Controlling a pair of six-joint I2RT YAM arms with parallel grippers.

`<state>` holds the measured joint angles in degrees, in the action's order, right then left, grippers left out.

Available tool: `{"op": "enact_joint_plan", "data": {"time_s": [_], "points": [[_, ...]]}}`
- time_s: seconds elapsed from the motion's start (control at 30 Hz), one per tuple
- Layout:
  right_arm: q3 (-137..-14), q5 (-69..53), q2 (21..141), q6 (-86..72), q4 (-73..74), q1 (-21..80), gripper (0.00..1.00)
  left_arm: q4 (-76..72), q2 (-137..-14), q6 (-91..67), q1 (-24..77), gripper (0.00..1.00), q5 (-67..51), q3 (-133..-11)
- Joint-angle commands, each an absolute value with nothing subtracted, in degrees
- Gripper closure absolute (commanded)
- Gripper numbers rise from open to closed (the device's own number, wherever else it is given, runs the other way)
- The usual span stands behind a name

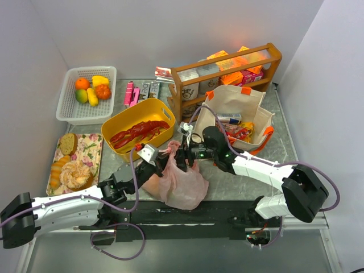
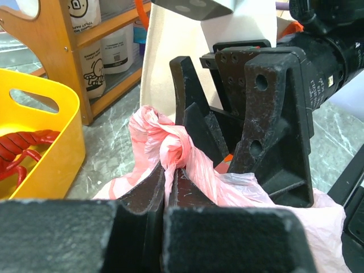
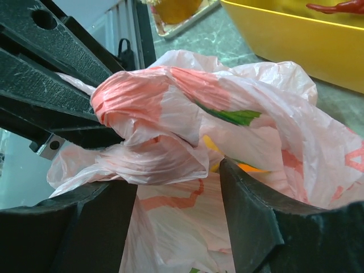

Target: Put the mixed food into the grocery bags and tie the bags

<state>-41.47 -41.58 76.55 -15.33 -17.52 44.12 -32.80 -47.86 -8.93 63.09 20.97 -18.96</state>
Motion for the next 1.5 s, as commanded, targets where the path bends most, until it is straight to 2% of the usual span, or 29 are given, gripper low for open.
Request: {"op": "enact_joint_plan", "data": {"time_s": [0.0,0.1,0.13,0.2,0.23,0.27,0.33,0.37,0.57,0.8,0.93,1.1,1.2,1.3,1.33,1.4,1.43,1.47], "points": [[-40.5,-41.2,76.0,-19.0,-26.5,45.3,0.33,-38.7,-47.5,-11.1,63.8,0.99,21.3,-18.4],[-40.3,-40.6,76.4,-19.8,-28.9,45.9,0.37,-40.7,-47.8,-11.9,63.9,0.99,20.7,-17.8],[-40.1,-40.3,76.5,-20.4,-29.4,46.0,0.46,-41.0,-48.1,-12.1,64.0,0.99,20.2,-17.8],[-39.9,-38.8,75.9,-20.6,-29.4,46.1,0.58,-41.0,-48.4,-12.4,64.0,0.99,19.9,-17.8],[-39.8,-38.2,75.2,-20.6,-29.4,46.1,0.74,-41.0,-48.4,-12.5,64.0,0.99,19.4,-17.8],[-39.6,-37.3,74.7,-20.4,-29.0,46.1,0.82,-40.7,-48.4,-12.4,64.0,0.99,19.1,-17.9],[-39.2,-34.4,72.4,-19.4,-26.6,46.1,0.96,-38.8,-47.7,-12.3,64.0,0.99,18.9,-18.5],[-39.3,-33.1,71.5,-18.7,-25.2,46.1,0.99,-37.7,-47.3,-12.2,64.0,0.99,19.4,-18.7],[-39.9,-23.8,63.8,-12.1,-10.4,46.1,1.0,-29.5,-42.9,-10.9,63.9,0.96,18.8,-20.2],[-43.9,-22.2,60.2,-6.9,2.7,46.1,1.0,-19.6,-42.7,-9.8,63.9,0.91,16.6,-24.7],[-46.0,-17.2,60.6,-5.4,9.2,46.0,1.0,-16.5,-42.5,-8.7,63.9,0.99,15.0,-26.5],[-48.2,-9.4,59.9,-2.9,15.3,46.1,1.0,-10.3,-41.7,-6.7,63.7,0.99,7.8,-29.3],[-48.9,-9.8,60.0,-1.9,15.9,46.0,1.0,-8.4,-42.6,-6.4,63.2,0.99,5.2,-30.9],[-48.9,-12.2,60.5,-1.6,15.5,46.1,1.0,-7.3,-44.3,-6.4,62.4,0.9,3.2,-32.2],[-48.6,-13.4,60.4,-1.7,14.8,46.1,1.0,-7.5,-44.7,-6.3,62.1,0.8,2.6,-32.3],[-48.1,-14.6,60.3,-1.5,14.1,46.2,1.0,-7.6,-46.0,-6.2,61.4,0.73,1.6,-33.0],[-47.9,-14.9,60.1,-1.5,13.8,46.1,1.0,-7.6,-46.2,-6.2,60.9,0.64,0.5,-33.2],[-47.7,-14.9,60.1,-1.3,13.7,46.1,1.0,-7.5,-46.5,-6.0,60.2,0.64,0.4,-33.6]]}}
